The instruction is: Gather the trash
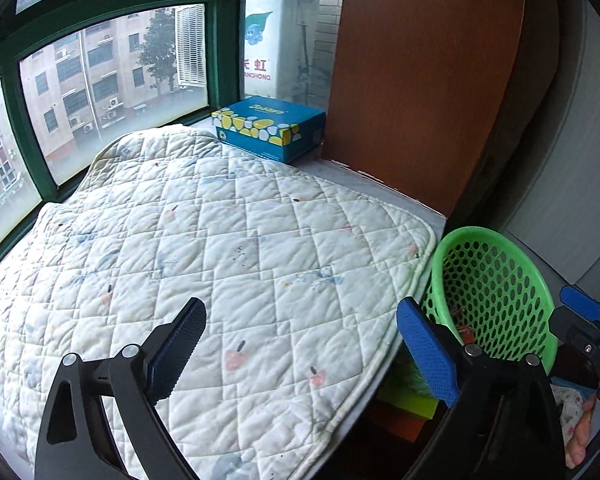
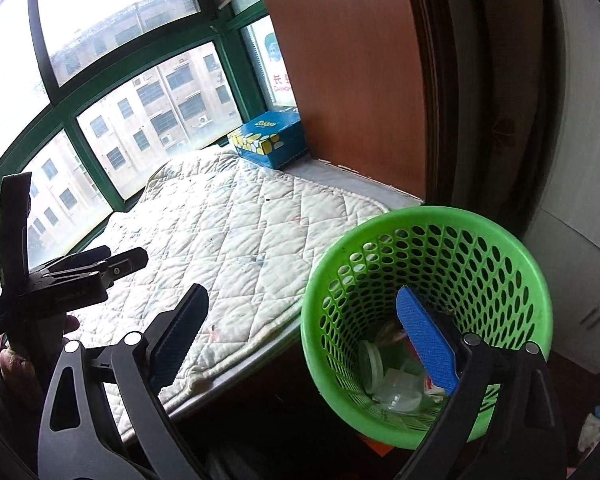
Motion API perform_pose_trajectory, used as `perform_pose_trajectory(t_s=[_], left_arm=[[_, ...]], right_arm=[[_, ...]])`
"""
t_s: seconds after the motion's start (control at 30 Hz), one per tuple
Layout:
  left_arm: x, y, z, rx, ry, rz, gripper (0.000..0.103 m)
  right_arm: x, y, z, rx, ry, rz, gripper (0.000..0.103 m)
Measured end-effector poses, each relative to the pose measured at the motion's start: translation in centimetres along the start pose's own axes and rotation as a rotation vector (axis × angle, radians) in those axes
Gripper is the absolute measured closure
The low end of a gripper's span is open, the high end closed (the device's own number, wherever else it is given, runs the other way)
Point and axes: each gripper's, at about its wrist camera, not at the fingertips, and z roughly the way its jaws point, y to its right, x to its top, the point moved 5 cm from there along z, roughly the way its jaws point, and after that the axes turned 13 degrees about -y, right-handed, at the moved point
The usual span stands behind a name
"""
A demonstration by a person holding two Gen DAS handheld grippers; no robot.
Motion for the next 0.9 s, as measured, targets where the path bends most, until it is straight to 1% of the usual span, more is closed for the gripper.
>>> perform_pose_trajectory(t_s=[0.13, 0.4, 0.5, 0.6, 0.73, 0.83, 0.9], left_arm=[[-0.6, -2.1, -0.6, 0.058, 0.007, -0.028, 0.009], [-2.0, -6.0, -1.8, 0.126, 0.021, -0.095, 0.008], [-2.5, -6.9, -2.4, 0.157, 0.033, -0.112, 0.008], [-3.0, -7.7, -3.0, 0.163, 0.041, -0.131, 0.007], [-3.5, -8.6, -3.8, 0.191, 0.059, -0.156, 0.007], [-3.8, -8.9, -4.5, 0.196, 0.071, -0.164, 0.007], [-4.0, -8.9, -4.8, 0.212, 0.078, -0.165, 0.007]], right_arm=[[0.3, -1.4, 0.5, -0.016, -0.005, -0.026, 0.007], [0.4, -3.5, 1.5, -0.019, -0.023, -0.051, 0.005], [0.3, -4.2, 1.9, -0.025, -0.03, -0.059, 0.005], [0.2, -4.7, 2.2, -0.02, -0.034, -0.06, 0.005], [-0.1, -5.9, 2.5, -0.008, -0.033, -0.069, 0.005], [-0.2, -6.6, 2.9, -0.005, -0.034, -0.083, 0.005], [-0.3, -7.0, 3.0, -0.005, -0.033, -0.091, 0.005]])
